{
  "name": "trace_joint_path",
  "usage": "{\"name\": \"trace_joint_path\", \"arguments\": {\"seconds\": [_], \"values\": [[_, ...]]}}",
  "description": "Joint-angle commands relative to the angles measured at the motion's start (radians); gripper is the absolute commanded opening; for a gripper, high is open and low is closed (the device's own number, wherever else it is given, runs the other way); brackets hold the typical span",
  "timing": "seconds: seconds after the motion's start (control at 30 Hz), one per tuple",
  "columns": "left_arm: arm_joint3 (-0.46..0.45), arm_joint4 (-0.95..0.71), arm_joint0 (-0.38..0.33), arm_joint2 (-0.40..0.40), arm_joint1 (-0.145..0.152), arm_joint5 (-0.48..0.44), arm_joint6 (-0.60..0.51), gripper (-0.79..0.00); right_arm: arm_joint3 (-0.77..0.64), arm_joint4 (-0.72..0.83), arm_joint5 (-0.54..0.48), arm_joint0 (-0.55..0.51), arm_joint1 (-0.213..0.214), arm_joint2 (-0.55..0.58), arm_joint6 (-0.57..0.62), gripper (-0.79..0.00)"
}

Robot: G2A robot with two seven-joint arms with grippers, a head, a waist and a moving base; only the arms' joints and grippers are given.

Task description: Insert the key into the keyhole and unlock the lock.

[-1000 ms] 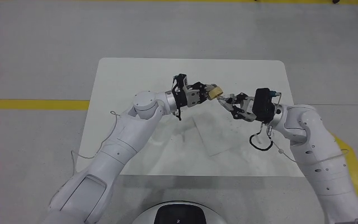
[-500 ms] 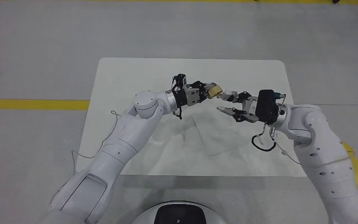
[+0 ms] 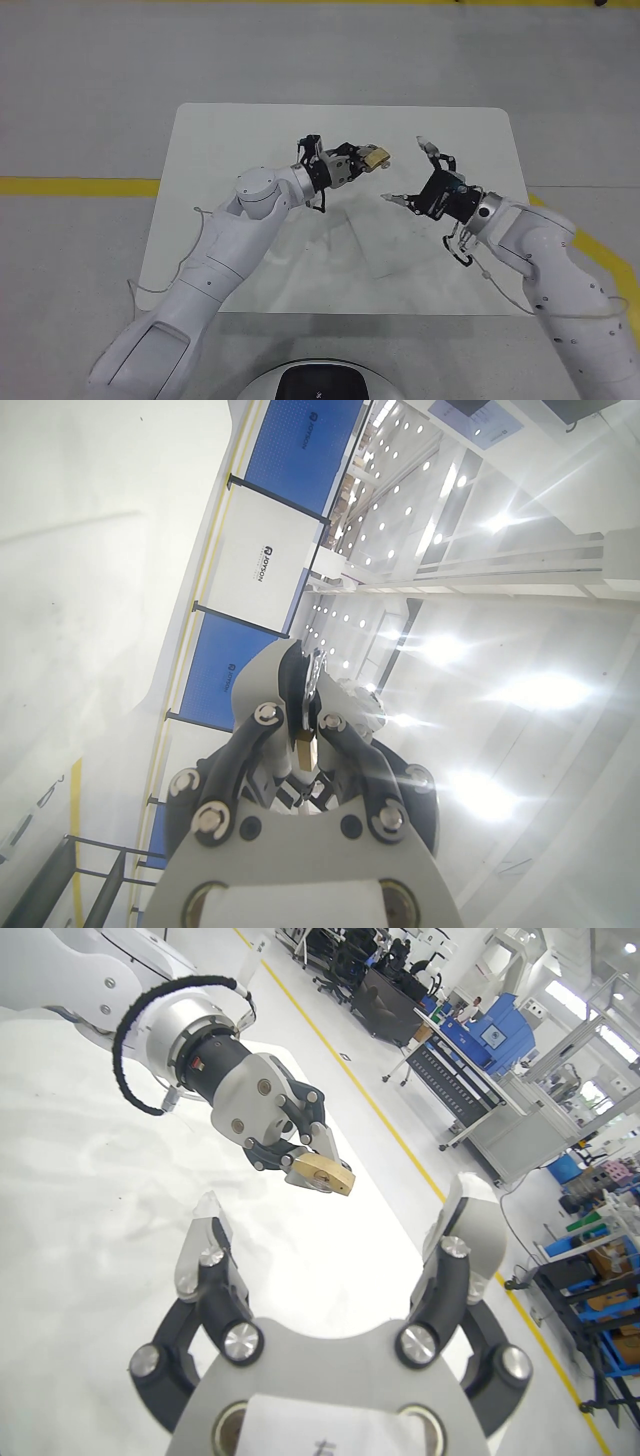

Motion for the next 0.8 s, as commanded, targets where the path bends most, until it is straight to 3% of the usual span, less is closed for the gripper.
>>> {"name": "trace_joint_path", "arguments": {"seconds": [0.0,0.17,0.77], "values": [[-0.001,0.015,0.003,0.003,0.001,0.006,0.005,-0.785,-0.017,-0.051,0.036,-0.013,-0.002,-0.010,0.000,-0.419],[-0.002,0.027,0.005,0.000,0.002,0.007,0.008,-0.785,-0.035,-0.125,0.071,-0.021,-0.008,-0.044,0.018,-0.529],[0.006,0.044,-0.008,-0.009,0.000,0.005,-0.004,-0.785,0.006,-0.126,0.061,0.041,-0.032,-0.091,0.090,-0.696]]}}
